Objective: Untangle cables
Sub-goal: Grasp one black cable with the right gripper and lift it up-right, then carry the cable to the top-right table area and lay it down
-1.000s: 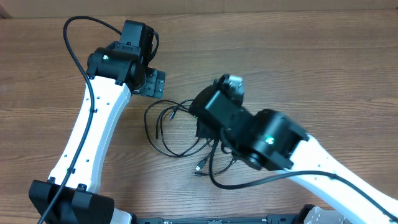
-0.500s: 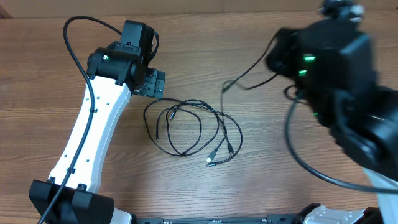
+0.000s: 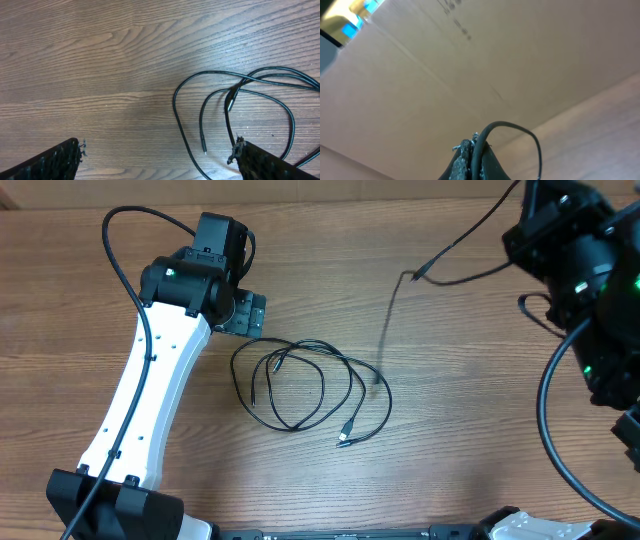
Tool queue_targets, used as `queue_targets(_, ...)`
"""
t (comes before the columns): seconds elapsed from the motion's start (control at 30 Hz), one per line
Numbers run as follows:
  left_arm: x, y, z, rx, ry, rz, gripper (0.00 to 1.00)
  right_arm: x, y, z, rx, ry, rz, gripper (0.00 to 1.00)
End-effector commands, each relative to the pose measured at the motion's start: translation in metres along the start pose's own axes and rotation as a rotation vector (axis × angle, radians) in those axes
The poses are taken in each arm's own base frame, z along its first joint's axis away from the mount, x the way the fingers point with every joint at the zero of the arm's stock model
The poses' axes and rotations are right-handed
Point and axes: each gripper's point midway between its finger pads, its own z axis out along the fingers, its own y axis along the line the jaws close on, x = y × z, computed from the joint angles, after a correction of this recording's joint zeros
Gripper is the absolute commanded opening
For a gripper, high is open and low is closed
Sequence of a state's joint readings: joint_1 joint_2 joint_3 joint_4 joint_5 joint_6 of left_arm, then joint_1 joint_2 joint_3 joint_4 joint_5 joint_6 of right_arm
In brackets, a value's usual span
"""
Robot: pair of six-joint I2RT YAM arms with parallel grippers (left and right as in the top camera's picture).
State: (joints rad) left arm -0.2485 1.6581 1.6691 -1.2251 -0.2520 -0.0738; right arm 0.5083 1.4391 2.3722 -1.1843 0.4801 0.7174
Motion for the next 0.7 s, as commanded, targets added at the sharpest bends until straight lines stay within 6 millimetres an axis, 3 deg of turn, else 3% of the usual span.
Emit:
queue_targets(0.0, 0.001, 0.002, 0.004, -0.013, 0.008, 0.016, 1.00, -0.020, 0.008, -0.007, -0.038, -0.068, 0.005, 0.04)
queue_targets(0.1, 0.001, 0.002, 0.004, -0.013, 0.008, 0.016, 0.99, -0.029, 0.011, -0.006, -0.039, -0.115, -0.020, 0.04)
queue_targets(0.3, 0.001, 0.002, 0.004, -0.013, 0.008, 0.016, 0.99, -0.032, -0.002, 0.008, 0.059, -0.156, -0.077, 0.04)
queue_targets(0.5, 0.001, 0.002, 0.004, -0.013, 0.008, 0.016, 1.00, -0.035, -0.031, 0.048, 0.184, -0.163, -0.112, 0.04)
queue_targets(0.67, 0.001, 0.002, 0.004, -0.013, 0.008, 0.016, 0.99, -0.029, -0.052, 0.099, 0.196, -0.092, -0.106, 0.04)
